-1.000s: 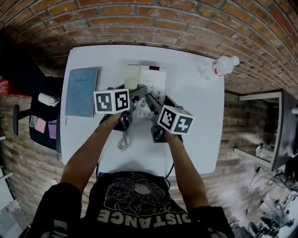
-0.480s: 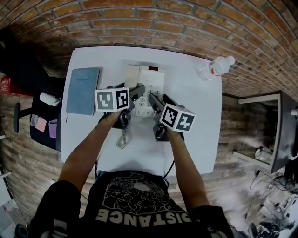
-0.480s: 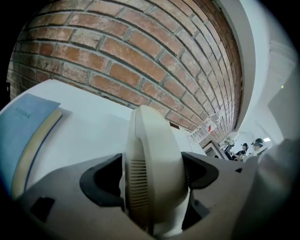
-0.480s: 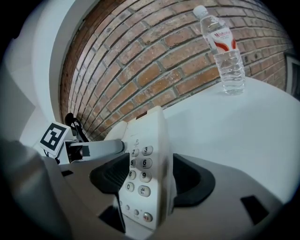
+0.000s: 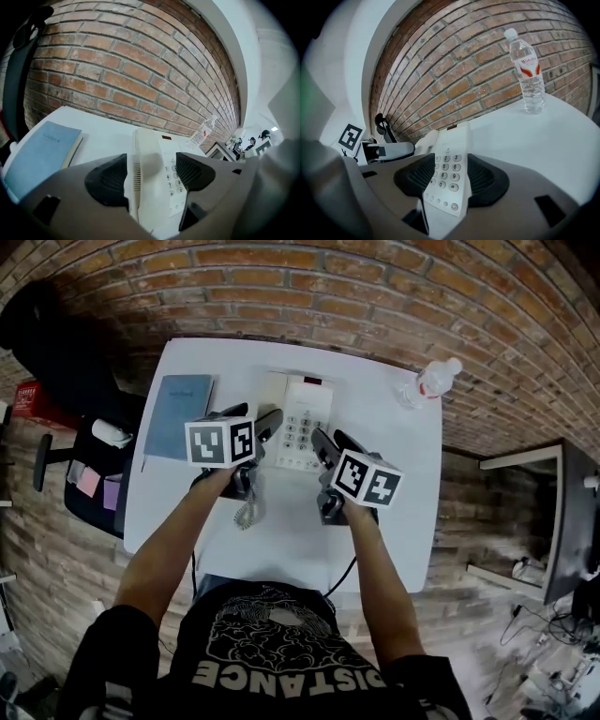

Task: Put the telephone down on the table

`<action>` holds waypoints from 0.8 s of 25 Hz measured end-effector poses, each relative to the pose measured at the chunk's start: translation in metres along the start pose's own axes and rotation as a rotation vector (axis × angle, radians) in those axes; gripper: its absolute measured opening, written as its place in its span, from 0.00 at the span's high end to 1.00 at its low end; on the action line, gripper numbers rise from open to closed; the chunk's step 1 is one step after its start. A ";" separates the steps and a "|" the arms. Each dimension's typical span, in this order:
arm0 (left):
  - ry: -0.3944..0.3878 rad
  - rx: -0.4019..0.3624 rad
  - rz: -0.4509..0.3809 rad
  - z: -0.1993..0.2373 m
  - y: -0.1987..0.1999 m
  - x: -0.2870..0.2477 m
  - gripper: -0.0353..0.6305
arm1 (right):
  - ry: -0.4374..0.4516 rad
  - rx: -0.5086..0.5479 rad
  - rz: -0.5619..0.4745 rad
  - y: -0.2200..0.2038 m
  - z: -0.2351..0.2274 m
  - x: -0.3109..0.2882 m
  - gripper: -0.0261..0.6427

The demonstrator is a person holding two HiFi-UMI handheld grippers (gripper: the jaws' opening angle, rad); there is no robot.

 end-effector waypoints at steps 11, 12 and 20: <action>-0.011 -0.063 -0.130 -0.040 0.017 0.066 0.72 | 0.024 0.172 -0.113 0.021 0.034 0.059 0.78; -0.012 -0.076 -0.137 -0.043 0.019 0.070 0.74 | 0.024 0.182 -0.125 0.023 0.037 0.064 0.79; -0.025 -0.202 -0.227 -0.049 0.033 0.124 0.85 | 0.000 0.246 -0.208 0.030 0.073 0.094 0.86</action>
Point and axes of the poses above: the fingertips, and each gripper's own axes: x backward along the fingers, z to its left, y out of its top, the point moved 9 cm from there along x, backward along the fingers, and after that the axes turned 4 degrees about -y, right-handed, at the moved point
